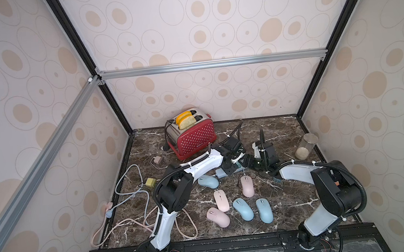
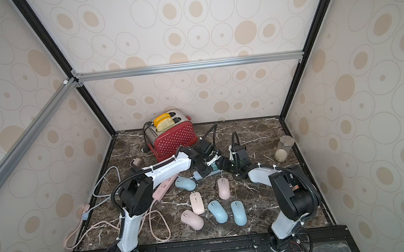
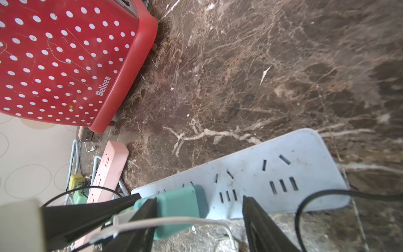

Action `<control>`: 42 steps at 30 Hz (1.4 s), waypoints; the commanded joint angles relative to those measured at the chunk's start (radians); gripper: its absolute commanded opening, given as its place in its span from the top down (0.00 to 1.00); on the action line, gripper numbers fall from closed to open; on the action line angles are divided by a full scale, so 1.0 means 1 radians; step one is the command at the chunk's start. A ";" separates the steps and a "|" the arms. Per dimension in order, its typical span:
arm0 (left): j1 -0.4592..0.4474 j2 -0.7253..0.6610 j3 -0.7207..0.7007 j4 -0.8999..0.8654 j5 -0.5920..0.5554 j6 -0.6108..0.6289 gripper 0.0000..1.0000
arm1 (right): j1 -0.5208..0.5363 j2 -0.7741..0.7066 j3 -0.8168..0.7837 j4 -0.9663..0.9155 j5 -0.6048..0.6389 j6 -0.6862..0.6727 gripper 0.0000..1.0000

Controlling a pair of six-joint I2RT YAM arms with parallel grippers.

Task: Unplug the wireless mouse
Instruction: Remove the plug from the socket.

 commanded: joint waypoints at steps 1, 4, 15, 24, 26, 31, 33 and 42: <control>-0.006 0.022 0.134 -0.032 0.195 0.006 1.00 | 0.051 0.097 -0.066 -0.235 0.032 -0.032 0.35; 0.025 0.031 0.182 -0.059 0.283 -0.023 1.00 | 0.051 0.102 -0.069 -0.237 0.034 -0.033 0.36; -0.034 -0.125 -0.117 0.297 0.108 -0.032 1.00 | 0.065 0.111 -0.075 -0.233 0.039 -0.025 0.36; 0.030 -0.152 -0.152 0.294 0.318 -0.124 1.00 | 0.071 0.125 -0.079 -0.227 0.047 -0.021 0.36; 0.037 -0.106 -0.062 0.177 0.325 -0.097 1.00 | 0.073 0.127 -0.077 -0.227 0.047 -0.023 0.36; 0.011 0.001 0.165 -0.068 0.217 -0.044 1.00 | 0.078 0.142 -0.073 -0.222 0.048 -0.019 0.36; -0.012 0.030 0.209 -0.105 0.143 -0.024 1.00 | 0.080 0.150 -0.069 -0.219 0.045 -0.016 0.36; 0.035 -0.212 -0.205 0.364 0.218 -0.165 1.00 | 0.085 0.161 -0.064 -0.224 0.052 -0.015 0.36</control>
